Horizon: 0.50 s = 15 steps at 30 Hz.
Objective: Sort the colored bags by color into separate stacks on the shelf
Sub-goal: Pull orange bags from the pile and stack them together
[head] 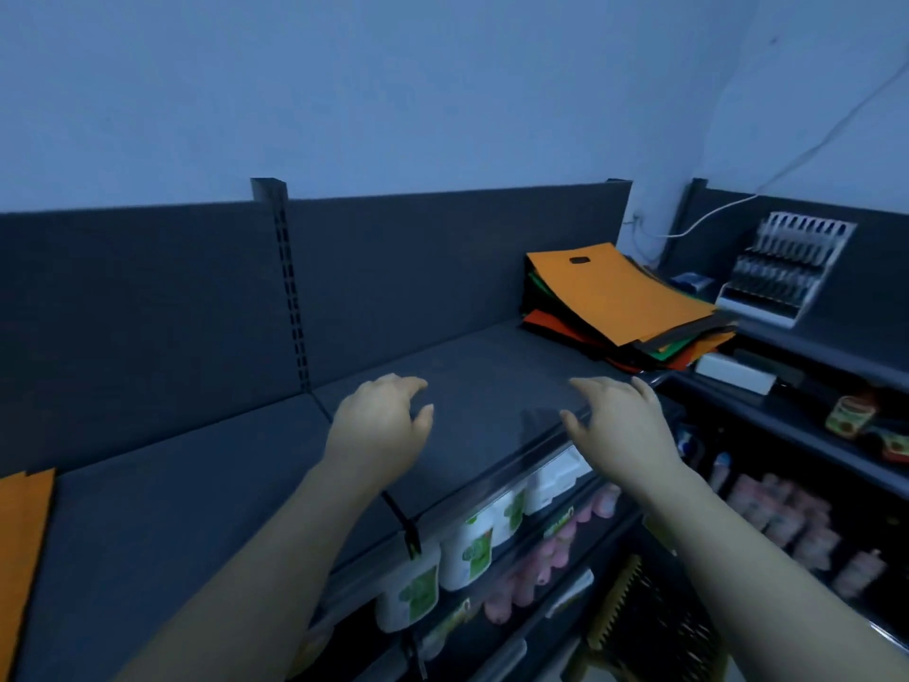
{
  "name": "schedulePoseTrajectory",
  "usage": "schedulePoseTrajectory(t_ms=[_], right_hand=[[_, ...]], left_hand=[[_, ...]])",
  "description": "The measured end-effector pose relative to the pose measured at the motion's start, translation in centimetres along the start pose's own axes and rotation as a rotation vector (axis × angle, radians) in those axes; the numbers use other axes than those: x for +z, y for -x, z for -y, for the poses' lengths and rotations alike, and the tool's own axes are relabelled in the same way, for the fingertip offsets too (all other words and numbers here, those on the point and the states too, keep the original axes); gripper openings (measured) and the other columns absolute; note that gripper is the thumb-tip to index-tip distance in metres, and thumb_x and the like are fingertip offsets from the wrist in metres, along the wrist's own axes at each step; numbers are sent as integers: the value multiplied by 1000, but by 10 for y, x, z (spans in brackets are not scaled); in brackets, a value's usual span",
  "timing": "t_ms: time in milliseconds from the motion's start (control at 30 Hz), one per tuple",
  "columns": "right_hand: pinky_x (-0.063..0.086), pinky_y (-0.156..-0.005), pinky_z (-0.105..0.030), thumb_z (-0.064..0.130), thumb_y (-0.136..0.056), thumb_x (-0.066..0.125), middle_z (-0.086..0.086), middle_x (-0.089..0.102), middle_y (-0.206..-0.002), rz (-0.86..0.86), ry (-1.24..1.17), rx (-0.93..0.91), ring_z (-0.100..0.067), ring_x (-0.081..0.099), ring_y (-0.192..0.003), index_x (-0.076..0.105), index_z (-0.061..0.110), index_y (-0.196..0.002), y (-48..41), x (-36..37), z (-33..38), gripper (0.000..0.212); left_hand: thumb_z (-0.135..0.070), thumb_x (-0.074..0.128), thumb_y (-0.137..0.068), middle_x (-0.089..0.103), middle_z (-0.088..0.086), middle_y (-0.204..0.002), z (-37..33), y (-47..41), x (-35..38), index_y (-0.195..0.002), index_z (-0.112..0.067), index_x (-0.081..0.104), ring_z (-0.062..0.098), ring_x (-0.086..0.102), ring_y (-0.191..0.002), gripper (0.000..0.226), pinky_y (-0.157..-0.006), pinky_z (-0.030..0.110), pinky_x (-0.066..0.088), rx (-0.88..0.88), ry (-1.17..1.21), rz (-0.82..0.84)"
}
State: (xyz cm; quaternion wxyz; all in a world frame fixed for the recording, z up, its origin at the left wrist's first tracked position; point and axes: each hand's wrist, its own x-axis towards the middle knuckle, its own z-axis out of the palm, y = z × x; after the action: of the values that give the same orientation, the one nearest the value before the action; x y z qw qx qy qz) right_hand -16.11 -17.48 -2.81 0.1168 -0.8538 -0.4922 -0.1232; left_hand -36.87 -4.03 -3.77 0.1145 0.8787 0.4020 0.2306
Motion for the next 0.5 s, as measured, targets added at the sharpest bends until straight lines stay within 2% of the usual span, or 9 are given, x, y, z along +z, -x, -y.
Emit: schedulePoseTrajectory(t_ms=[167,367,500], right_hand=[[14,-118,-40,37,-95,48,4,57,-132,-10,16,50,-14,49,-125,50,20,-134,-53,7,-26,42],[19,-114,-38,36,-95,46,1,63,-121,-17,42,119,-18,55,-115,56,19,-127,-106,12,-64,37],[19,-116,-41,37,-95,46,0,61,-127,-4,27,152,-19,54,-119,53,21,-133,-140,25,-98,41]], left_hand=[[-35,46,-96,57,-5,-126,-12,-61,19,-134,-22,51,14,54,-112,41,-93,32,46,22,55,-13],[-34,48,-95,59,-6,-120,-36,-127,42,-130,-22,54,13,54,-109,37,-84,24,41,80,76,-24],[-34,49,-95,61,-5,-117,-51,-161,68,-127,-20,56,13,57,-105,36,-82,23,42,117,54,-27]])
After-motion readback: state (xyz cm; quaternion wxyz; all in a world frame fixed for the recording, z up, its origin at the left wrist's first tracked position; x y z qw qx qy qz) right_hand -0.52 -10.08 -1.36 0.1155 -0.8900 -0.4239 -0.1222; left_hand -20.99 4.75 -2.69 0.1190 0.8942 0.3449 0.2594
